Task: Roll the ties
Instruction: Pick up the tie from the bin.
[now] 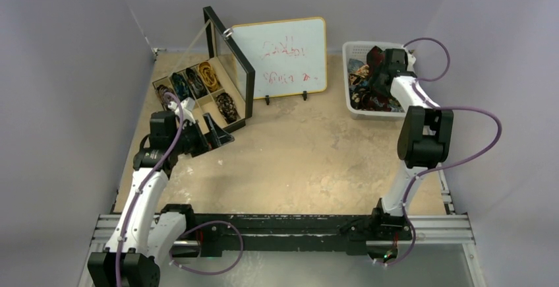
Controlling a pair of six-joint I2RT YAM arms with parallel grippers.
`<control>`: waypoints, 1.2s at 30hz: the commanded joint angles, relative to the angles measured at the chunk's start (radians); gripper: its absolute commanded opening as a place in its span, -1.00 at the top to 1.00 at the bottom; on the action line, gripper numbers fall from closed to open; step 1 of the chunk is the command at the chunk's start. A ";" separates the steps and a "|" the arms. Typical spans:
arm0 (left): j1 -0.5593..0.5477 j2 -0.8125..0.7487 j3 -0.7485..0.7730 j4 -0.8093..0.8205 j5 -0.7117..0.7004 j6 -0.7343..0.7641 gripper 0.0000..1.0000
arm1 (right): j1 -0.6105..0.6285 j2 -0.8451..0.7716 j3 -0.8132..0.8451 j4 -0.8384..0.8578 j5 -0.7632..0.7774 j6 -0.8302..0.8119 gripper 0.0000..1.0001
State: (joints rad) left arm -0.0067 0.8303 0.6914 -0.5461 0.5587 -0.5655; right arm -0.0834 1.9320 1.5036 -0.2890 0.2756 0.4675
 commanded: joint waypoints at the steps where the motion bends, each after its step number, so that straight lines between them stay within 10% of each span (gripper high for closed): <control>1: 0.006 0.005 0.002 0.058 0.047 0.004 -0.94 | 0.000 -0.042 -0.039 0.015 0.047 -0.023 -0.43; 5: 0.005 0.007 0.001 0.061 0.045 0.003 -0.93 | -0.004 -0.002 -0.028 0.008 -0.003 -0.030 -0.21; 13: 0.005 0.007 0.002 0.057 0.030 0.002 -0.93 | -0.005 -0.063 0.011 0.011 0.002 -0.040 1.00; 36: 0.005 0.039 0.013 0.042 0.027 0.005 -0.91 | -0.007 -0.161 -0.038 0.050 -0.185 -0.009 0.80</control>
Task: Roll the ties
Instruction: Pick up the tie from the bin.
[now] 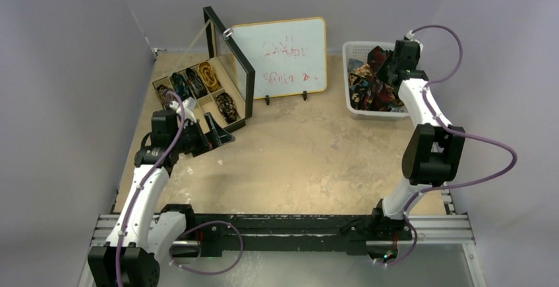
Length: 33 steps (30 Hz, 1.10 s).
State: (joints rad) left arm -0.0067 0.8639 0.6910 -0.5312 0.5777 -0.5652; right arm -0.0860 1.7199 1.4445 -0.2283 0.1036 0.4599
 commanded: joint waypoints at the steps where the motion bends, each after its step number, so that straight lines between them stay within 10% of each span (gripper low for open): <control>1: 0.005 0.007 0.014 0.025 0.008 0.005 -0.91 | -0.005 0.090 0.045 -0.026 -0.006 -0.010 0.78; 12: 0.005 0.027 0.013 0.028 0.011 0.004 -0.91 | -0.005 0.188 0.060 -0.024 0.004 -0.051 -0.44; 20: 0.005 0.045 0.015 0.028 0.019 0.007 -0.91 | -0.003 0.233 0.079 -0.040 0.030 -0.055 -0.05; 33: 0.005 0.048 0.015 0.030 0.034 0.010 -0.91 | 0.000 0.296 0.132 -0.078 0.036 -0.086 -0.08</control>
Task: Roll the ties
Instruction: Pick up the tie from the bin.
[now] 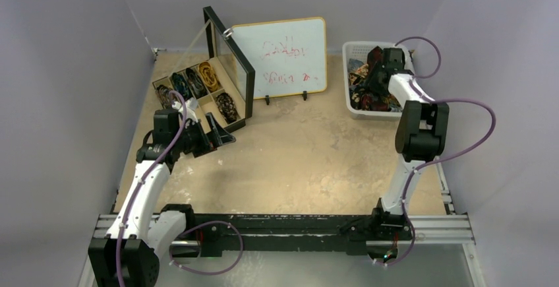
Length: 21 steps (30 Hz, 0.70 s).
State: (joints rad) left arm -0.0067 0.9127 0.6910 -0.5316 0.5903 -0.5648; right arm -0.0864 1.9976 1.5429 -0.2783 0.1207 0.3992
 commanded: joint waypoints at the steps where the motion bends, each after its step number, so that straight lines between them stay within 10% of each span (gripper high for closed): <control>1: 0.005 0.000 0.015 0.031 0.023 0.010 -0.91 | 0.001 0.015 0.033 -0.028 0.027 -0.023 0.03; 6: 0.005 -0.003 0.016 0.030 0.024 0.010 -0.91 | 0.001 -0.054 0.024 -0.003 0.065 -0.004 0.76; 21: 0.005 0.000 0.015 0.031 0.031 0.011 -0.91 | 0.001 -0.227 0.039 -0.038 0.018 0.031 1.00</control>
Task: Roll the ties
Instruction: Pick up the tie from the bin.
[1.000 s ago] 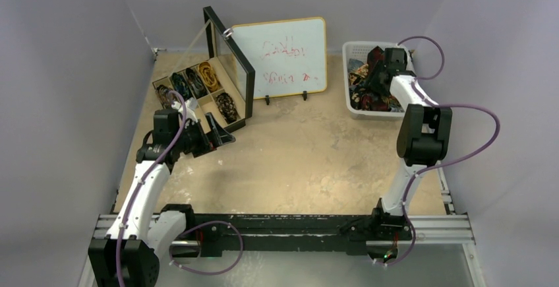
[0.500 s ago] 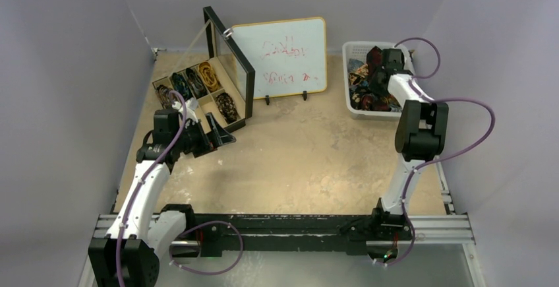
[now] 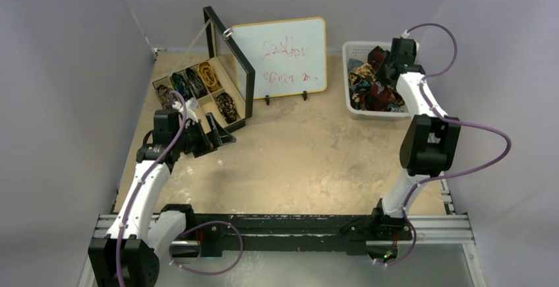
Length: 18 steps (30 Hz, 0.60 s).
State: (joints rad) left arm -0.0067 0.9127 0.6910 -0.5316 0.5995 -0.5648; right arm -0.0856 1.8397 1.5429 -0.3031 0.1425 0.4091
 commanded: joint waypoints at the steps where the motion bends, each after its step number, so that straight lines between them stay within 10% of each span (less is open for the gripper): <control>1: 0.005 0.000 0.014 0.033 0.023 0.011 -0.91 | 0.001 -0.097 0.044 -0.010 -0.016 0.026 1.00; 18: 0.005 -0.006 0.009 0.039 0.024 0.008 -0.91 | 0.000 -0.338 0.174 -0.022 -0.255 0.051 1.00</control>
State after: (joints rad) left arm -0.0067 0.9127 0.6910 -0.5312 0.6018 -0.5648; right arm -0.0856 1.5002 1.6524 -0.3172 -0.0013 0.4595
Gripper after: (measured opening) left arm 0.957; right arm 0.037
